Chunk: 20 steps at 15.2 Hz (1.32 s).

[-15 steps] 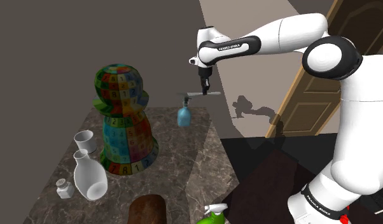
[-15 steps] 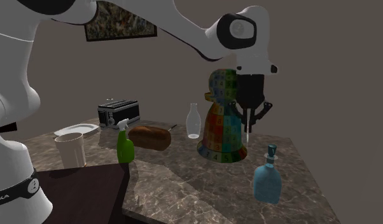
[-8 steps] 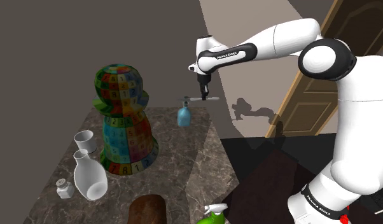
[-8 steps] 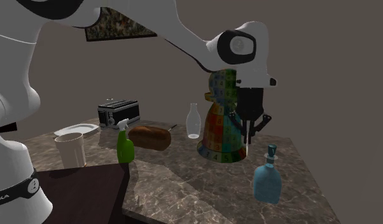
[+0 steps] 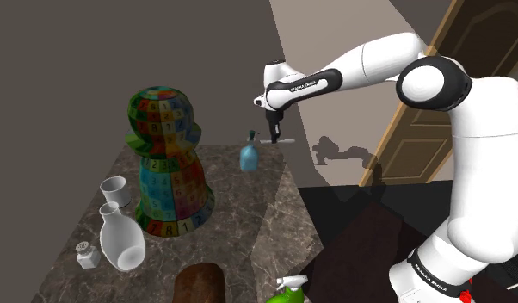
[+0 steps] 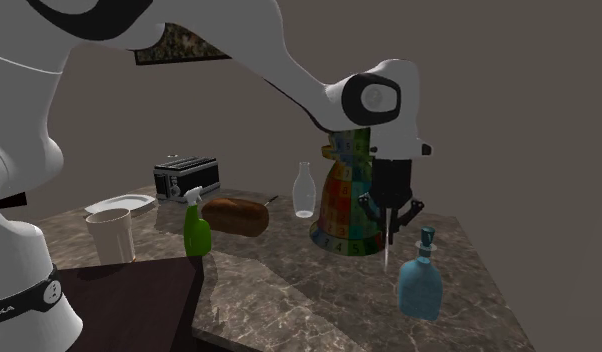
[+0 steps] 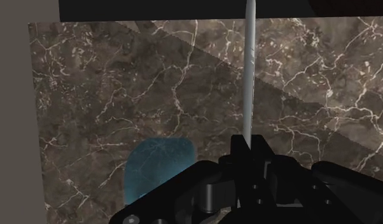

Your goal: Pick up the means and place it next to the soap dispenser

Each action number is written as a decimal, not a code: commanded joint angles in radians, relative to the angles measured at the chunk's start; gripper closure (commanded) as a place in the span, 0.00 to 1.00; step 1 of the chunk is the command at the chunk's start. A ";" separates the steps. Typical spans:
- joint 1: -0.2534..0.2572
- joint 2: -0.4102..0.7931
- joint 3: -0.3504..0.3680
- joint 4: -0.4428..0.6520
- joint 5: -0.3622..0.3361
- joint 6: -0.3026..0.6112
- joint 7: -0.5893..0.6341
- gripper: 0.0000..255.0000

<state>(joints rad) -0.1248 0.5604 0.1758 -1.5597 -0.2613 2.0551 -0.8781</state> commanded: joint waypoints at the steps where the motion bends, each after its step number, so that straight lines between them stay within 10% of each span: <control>1: 0.000 0.010 -0.002 -0.013 -0.004 0.023 0.005 1.00; 20: 0.013 0.157 -0.027 -0.041 -0.044 0.195 0.047 1.00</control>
<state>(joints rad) -0.1132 0.7083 0.1501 -1.5990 -0.3026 2.2388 -0.8345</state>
